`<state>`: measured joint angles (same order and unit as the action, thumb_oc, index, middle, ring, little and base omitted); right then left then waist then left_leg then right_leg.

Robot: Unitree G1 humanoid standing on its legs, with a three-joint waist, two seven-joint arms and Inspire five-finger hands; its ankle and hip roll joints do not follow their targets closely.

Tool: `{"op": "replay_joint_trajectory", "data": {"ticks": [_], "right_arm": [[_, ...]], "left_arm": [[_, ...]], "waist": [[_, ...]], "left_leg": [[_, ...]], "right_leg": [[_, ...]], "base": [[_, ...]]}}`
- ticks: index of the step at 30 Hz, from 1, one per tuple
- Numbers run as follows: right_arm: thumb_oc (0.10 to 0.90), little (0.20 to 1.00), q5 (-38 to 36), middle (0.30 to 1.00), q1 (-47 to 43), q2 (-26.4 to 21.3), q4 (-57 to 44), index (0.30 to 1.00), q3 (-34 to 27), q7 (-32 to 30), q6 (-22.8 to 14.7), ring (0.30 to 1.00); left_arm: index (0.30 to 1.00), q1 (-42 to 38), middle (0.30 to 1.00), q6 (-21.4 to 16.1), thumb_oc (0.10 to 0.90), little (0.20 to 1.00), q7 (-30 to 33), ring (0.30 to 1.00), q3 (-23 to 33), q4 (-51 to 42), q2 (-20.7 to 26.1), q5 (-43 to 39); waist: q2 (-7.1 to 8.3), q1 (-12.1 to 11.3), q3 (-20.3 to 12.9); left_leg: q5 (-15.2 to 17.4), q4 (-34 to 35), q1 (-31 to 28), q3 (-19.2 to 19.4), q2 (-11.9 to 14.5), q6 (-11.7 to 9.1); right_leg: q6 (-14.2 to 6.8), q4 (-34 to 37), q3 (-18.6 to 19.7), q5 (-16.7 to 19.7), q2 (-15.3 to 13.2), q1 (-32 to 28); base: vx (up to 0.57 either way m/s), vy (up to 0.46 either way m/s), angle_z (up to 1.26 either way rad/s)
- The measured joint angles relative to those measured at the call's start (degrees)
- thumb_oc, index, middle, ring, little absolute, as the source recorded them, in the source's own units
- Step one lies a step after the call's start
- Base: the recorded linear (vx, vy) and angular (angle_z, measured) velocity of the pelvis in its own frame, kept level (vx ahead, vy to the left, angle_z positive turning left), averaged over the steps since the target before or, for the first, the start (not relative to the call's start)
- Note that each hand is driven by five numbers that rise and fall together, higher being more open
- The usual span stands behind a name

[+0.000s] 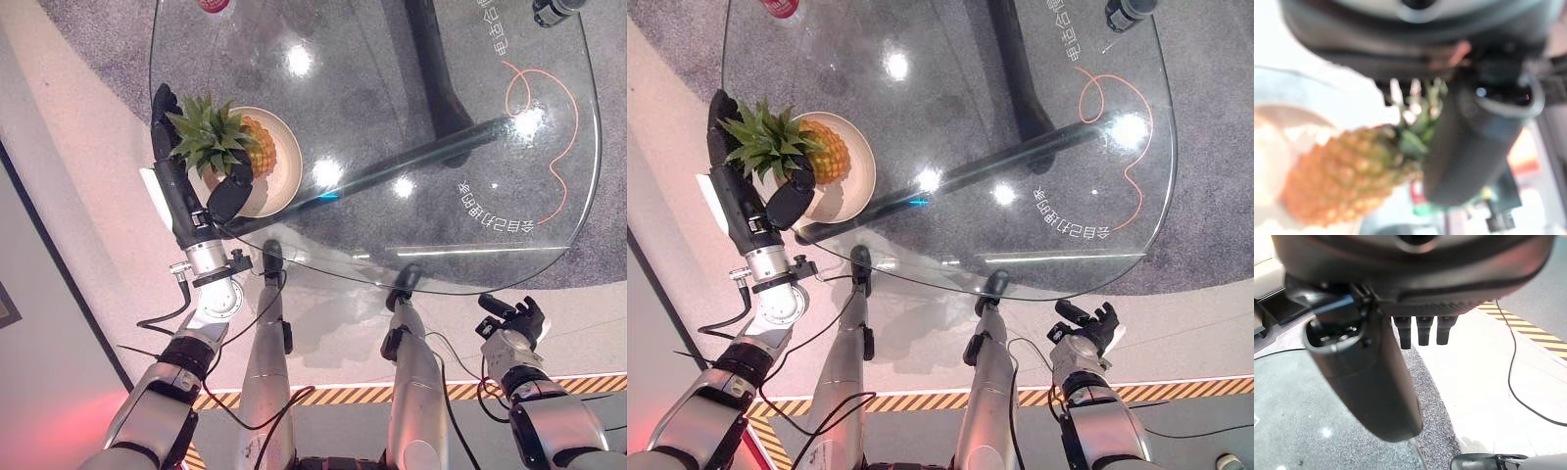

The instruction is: Pick up the fruit to the plate

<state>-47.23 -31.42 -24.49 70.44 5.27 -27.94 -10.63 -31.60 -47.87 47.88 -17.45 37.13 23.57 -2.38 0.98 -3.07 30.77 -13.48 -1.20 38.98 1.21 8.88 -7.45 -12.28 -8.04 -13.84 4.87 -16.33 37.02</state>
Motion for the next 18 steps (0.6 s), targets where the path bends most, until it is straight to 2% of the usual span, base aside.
{"op": "replay_joint_trajectory", "data": {"ticks": [10, 18], "right_arm": [[0.8, 0.9, 0.0, 0.9, 0.13, -0.06, 0.02, 0.9, -0.48, 0.01, -0.01, 0.9], [0.8, 0.9, 0.0, 0.9, 0.24, -0.56, 0.04, 0.9, -0.87, 0.0, -0.02, 0.9]], "left_arm": [[0.9, 0.68, 0.9, 0.37, 0.8, 0.9, -1.27, 0.9, -0.21, -0.07, 0.03, 0.02], [0.9, 0.78, 0.9, 1.66, 0.8, 0.9, -1.14, 0.9, -2.42, 0.02, 0.04, 0.54]], "waist": [[-0.34, -0.1, -0.06], [-1.35, -0.04, -0.06]], "left_leg": [[0.11, -0.08, -0.06, -0.02, -0.31, 0.23], [0.11, -0.06, -0.4, 0.01, -0.38, 0.25]], "right_leg": [[-0.04, -0.16, 0.0, -0.02, -0.32, -0.07], [-0.05, -0.19, 0.06, -0.04, -0.41, -0.36]], "base": [[0.0, 0.0, 0.0], [0.0, 0.0, 0.0]]}}
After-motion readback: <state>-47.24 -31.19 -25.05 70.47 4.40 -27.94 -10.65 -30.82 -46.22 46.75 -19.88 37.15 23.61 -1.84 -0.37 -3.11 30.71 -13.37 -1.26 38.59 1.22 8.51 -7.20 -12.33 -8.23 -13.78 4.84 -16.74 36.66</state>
